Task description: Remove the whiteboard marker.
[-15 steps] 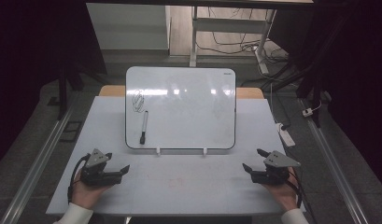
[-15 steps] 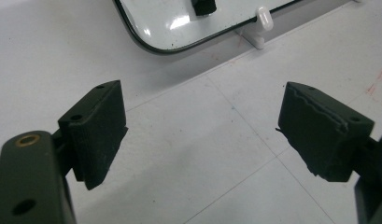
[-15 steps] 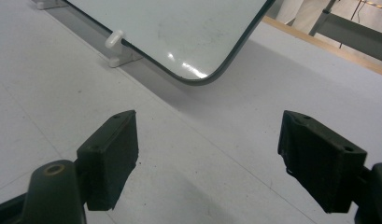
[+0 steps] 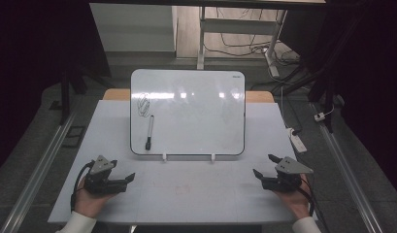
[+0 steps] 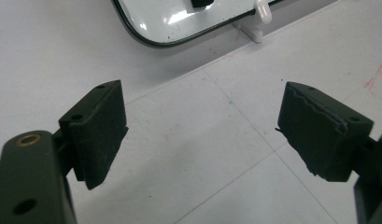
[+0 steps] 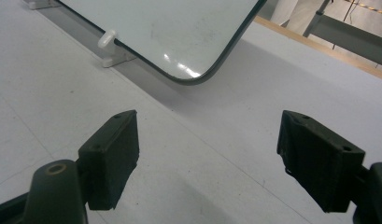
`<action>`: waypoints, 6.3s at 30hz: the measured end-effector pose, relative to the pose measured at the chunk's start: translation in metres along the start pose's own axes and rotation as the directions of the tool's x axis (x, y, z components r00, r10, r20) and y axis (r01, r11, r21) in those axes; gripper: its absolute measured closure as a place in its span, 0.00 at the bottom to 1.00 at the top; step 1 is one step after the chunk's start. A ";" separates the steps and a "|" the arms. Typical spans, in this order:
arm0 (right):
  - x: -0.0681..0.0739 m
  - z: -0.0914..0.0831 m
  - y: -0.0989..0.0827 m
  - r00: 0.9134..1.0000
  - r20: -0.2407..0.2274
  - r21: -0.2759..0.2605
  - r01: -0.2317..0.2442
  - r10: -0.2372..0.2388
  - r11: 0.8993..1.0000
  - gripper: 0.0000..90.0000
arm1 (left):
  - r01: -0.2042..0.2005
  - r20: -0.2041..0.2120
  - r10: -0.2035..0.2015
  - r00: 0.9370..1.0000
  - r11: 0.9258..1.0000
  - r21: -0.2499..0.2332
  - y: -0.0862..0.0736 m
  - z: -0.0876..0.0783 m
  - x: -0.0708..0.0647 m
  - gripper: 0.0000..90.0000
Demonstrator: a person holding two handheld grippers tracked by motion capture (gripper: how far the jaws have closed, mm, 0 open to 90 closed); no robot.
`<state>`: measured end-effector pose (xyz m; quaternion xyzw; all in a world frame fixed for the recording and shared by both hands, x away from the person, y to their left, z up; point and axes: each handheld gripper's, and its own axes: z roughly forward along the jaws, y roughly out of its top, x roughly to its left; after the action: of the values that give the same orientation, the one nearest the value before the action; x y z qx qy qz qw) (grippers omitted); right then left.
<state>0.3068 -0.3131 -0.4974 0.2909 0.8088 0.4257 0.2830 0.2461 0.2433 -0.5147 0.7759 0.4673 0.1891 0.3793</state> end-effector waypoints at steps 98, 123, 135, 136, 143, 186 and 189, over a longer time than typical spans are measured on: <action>0.012 0.008 0.001 0.999 0.022 0.027 0.035 -0.036 0.999 0.26 | -0.146 -0.259 0.145 0.955 0.989 0.013 0.146 0.082 -0.008 0.65; 0.014 0.008 0.001 0.997 0.048 0.031 0.057 -0.059 0.998 0.27 | -0.138 -0.183 0.132 0.974 0.990 -0.021 0.145 0.089 -0.015 0.91; 0.015 0.007 0.002 0.998 0.044 0.013 0.048 -0.048 0.999 0.27 | -0.105 -0.047 0.098 0.994 0.981 -0.165 0.148 0.053 -0.020 0.91; 0.015 0.007 0.002 0.998 0.044 0.013 0.048 -0.048 0.999 0.27 | -0.100 -0.035 0.095 0.995 0.980 -0.174 0.148 0.051 -0.021 0.91; 0.015 0.007 0.003 0.998 0.036 0.007 0.049 -0.049 0.999 0.27 | -0.078 0.036 0.087 0.996 0.974 -0.213 0.148 0.042 -0.025 0.91; 0.087 0.065 0.085 0.927 -0.360 -0.003 -0.111 0.102 0.994 0.39 | -0.114 0.315 0.201 0.928 0.955 -0.274 0.136 0.066 -0.111 0.91; 0.097 0.073 0.093 0.910 -0.398 0.021 -0.116 0.115 0.993 0.43 | -0.120 0.325 0.210 0.922 0.954 -0.276 0.136 0.067 -0.115 0.91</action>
<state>0.3146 -0.1619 -0.4735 0.2448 0.8302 0.4932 0.0872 0.3116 0.0780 -0.4469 0.7797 0.2970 0.1368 0.5340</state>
